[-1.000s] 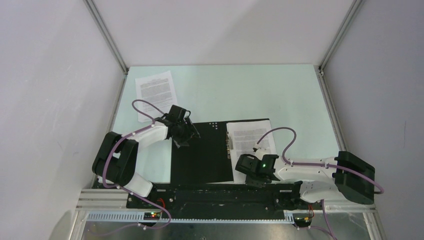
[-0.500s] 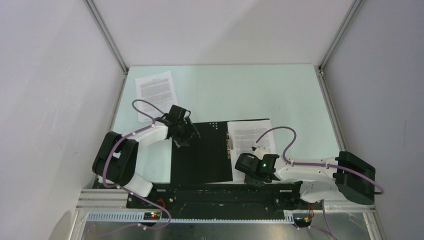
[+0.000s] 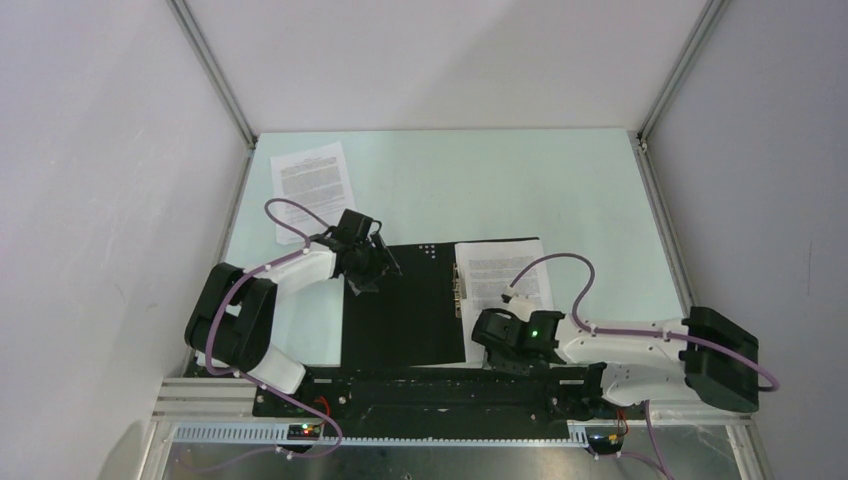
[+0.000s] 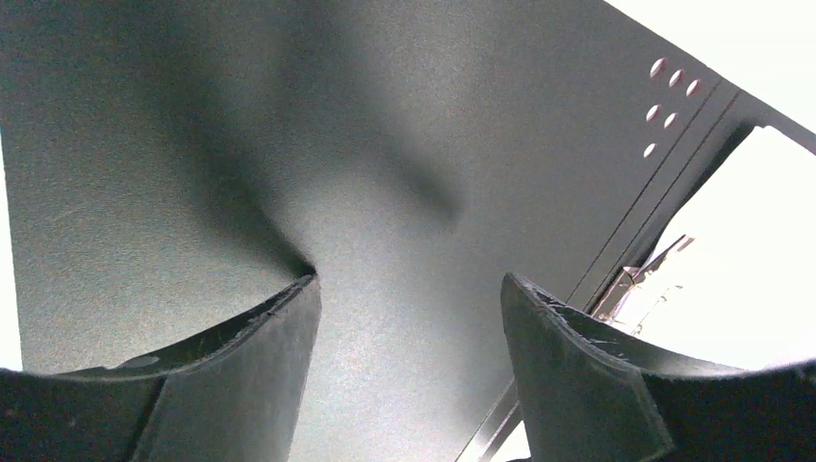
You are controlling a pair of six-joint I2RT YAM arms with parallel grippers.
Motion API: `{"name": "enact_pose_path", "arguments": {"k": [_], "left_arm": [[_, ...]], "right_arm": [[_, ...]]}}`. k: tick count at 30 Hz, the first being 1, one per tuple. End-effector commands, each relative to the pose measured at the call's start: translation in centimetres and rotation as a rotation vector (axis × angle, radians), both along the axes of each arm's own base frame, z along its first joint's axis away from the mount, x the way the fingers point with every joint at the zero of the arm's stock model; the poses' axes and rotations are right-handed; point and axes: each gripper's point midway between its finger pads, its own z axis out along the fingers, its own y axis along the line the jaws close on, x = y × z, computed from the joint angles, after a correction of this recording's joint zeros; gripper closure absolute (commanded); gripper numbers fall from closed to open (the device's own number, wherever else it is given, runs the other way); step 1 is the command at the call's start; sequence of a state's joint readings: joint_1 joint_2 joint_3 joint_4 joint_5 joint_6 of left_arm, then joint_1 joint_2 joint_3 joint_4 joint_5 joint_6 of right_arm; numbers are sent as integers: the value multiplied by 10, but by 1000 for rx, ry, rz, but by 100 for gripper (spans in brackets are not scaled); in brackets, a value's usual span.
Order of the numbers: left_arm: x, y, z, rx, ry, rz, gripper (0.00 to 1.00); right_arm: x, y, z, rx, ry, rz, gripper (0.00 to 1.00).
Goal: Put the files into the folder
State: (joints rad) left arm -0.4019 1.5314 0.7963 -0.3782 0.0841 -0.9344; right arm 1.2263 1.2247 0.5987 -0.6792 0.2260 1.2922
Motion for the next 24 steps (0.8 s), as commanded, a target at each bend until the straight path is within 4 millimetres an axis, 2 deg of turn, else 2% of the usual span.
{"name": "enact_pose_path", "arguments": {"k": [1, 5, 8, 9, 10, 11, 12, 13, 14, 15, 16, 17, 18, 19, 20, 21, 22, 23, 24], "left_arm": [[-1, 3, 3, 33, -20, -44, 23], [14, 0, 40, 13, -118, -64, 19], [31, 15, 69, 31, -180, -36, 16], [33, 21, 76, 39, -197, -32, 15], [42, 34, 85, 42, -215, 4, 15], [45, 42, 91, 47, -229, 14, 15], [53, 57, 98, 47, -243, 53, 14], [55, 67, 103, 57, -258, 63, 13], [63, 84, 109, 72, -274, 110, 13], [65, 94, 113, 85, -285, 122, 13], [72, 111, 119, 105, -302, 170, 12], [74, 121, 120, 121, -306, 189, 11], [77, 135, 123, 133, -311, 228, 11], [80, 144, 123, 140, -309, 256, 11], [82, 164, 124, 170, -314, 306, 11], [84, 180, 124, 194, -311, 346, 11], [84, 192, 124, 225, -309, 373, 11], [83, 207, 123, 247, -304, 412, 11], [81, 219, 121, 278, -295, 440, 11]], "right_arm": [[-4, 12, 24, 93, -27, 75, 44], [-3, 41, 60, 248, -58, 172, 34], [13, 57, 82, 314, -99, 233, 30], [27, 66, 92, 365, -108, 220, 29], [45, 66, 97, 381, -130, 213, 29], [55, 81, 111, 453, -140, 233, 27], [77, 81, 120, 469, -180, 228, 26], [93, 94, 136, 503, -215, 243, 23], [114, 93, 144, 495, -262, 248, 22], [133, 107, 160, 501, -308, 282, 19], [152, 107, 166, 501, -329, 267, 18], [170, 122, 179, 537, -349, 283, 16], [188, 122, 183, 546, -367, 273, 15], [208, 137, 194, 581, -394, 288, 14], [223, 137, 193, 580, -406, 274, 14], [244, 146, 192, 580, -422, 274, 13], [264, 151, 209, 600, -466, 264, 13], [276, 158, 188, 585, -428, 260, 13], [289, 160, 188, 592, -438, 252, 13]]}}
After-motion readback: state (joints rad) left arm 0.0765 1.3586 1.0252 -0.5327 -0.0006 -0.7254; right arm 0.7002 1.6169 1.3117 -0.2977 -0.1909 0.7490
